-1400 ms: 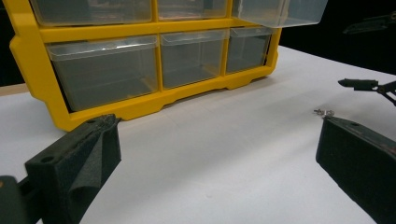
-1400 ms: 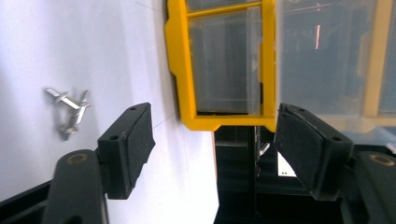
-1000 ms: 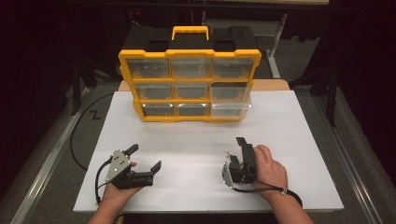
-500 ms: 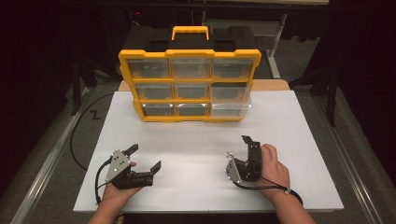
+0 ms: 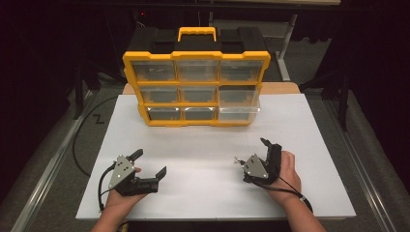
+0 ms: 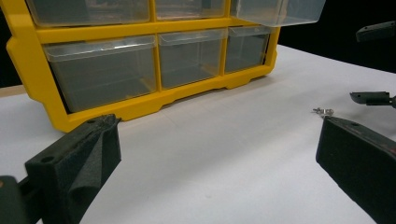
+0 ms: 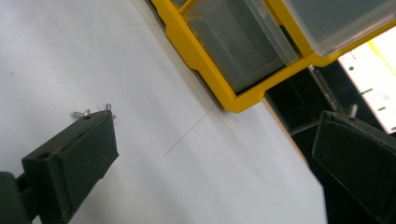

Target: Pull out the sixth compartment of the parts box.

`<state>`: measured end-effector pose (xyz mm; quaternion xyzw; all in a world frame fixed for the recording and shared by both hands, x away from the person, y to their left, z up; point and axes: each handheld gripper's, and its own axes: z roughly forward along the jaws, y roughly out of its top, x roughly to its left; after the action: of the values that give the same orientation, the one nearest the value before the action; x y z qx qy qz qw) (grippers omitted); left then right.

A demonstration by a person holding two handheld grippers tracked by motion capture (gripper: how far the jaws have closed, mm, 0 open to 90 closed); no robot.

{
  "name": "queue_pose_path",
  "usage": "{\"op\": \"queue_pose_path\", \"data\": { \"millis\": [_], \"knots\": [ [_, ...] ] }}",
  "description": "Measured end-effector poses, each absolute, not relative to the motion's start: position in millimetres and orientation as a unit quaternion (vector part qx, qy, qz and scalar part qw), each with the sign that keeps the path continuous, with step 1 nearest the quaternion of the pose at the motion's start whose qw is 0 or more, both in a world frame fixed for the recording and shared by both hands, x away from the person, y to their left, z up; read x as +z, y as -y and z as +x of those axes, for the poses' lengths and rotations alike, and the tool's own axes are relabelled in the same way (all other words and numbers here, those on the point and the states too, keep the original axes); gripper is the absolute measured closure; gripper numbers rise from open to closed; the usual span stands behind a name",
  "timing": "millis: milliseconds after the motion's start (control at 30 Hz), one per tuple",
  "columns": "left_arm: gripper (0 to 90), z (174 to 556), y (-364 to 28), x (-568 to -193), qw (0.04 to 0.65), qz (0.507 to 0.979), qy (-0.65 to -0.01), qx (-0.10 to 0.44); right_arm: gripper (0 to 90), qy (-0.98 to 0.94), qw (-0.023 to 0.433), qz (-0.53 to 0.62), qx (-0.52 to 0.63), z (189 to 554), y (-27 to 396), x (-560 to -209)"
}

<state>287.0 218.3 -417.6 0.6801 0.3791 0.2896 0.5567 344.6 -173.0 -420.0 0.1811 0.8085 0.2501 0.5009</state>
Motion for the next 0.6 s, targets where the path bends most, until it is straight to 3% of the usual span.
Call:
{"op": "queue_pose_path", "data": {
  "millis": [600],
  "knots": [
    [0.6,288.4,-218.7,-418.1,0.549,0.678,-0.387,0.298,1.0,-0.772,0.389,0.323,0.386,349.6,193.6,-415.3]
  ]
}}
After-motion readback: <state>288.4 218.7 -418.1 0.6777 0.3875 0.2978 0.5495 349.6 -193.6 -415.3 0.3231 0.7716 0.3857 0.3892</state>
